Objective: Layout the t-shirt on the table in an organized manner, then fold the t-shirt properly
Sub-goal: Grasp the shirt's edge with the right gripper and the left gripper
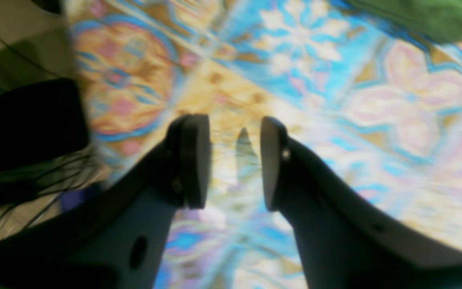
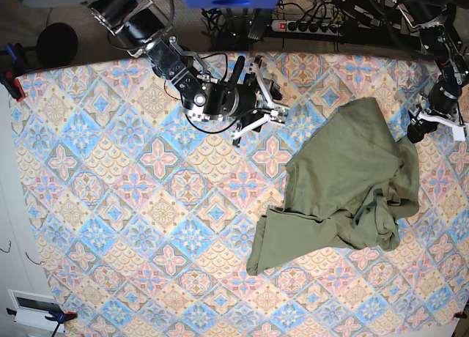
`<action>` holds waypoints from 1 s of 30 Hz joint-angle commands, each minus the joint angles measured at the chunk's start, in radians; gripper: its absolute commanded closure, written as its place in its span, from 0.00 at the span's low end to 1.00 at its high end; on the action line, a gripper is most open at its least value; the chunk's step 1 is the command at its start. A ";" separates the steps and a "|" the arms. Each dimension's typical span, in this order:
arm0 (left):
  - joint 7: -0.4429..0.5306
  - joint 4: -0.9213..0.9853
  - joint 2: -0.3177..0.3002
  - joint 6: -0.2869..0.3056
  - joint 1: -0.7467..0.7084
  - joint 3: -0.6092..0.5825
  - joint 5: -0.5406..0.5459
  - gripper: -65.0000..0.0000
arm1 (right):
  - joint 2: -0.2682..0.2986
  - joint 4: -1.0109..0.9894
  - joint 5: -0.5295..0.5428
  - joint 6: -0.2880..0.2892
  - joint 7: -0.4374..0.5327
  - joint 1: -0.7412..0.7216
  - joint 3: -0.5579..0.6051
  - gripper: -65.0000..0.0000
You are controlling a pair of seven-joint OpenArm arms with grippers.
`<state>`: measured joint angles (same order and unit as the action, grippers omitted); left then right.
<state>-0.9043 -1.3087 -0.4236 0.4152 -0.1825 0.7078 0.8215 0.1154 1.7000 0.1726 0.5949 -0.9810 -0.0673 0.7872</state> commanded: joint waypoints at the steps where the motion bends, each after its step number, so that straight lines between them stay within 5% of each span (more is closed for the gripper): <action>1: 0.018 0.017 -0.021 0.004 0.034 0.003 0.019 0.44 | -0.010 0.018 0.009 -0.003 0.023 -0.015 -0.004 0.68; 15: 0.017 0.145 0.058 0.004 0.202 -0.004 -0.213 0.46 | -0.010 0.028 0.009 -0.003 0.023 -0.009 -0.002 0.69; 17: 0.017 0.160 0.058 0.004 0.212 -0.009 -0.225 0.57 | -0.010 0.028 0.009 -0.003 0.023 -0.009 -0.002 0.69; 20: 0.017 0.160 0.056 0.004 0.208 -0.053 -0.216 0.94 | -0.016 0.025 0.009 -0.005 0.024 -0.009 -0.004 0.69; 21: 0.014 0.160 0.055 0.004 0.205 -0.063 -0.216 1.00 | -0.018 0.019 0.009 -0.006 0.024 -0.009 -0.005 0.69; 27: -0.194 -0.045 0.055 0.103 0.084 -0.116 -0.141 1.00 | -0.032 0.016 0.009 -0.008 0.026 -0.013 -0.012 0.69; 30: -0.200 -0.239 0.059 0.107 -0.021 -0.208 -0.104 1.00 | -0.035 0.015 0.011 -0.008 0.026 -0.013 -0.047 0.69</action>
<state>-1.1290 -1.5280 -0.3485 0.5201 -0.2207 0.4938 0.6937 0.0879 1.7008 0.1787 0.5892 -0.9722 -0.0605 0.7467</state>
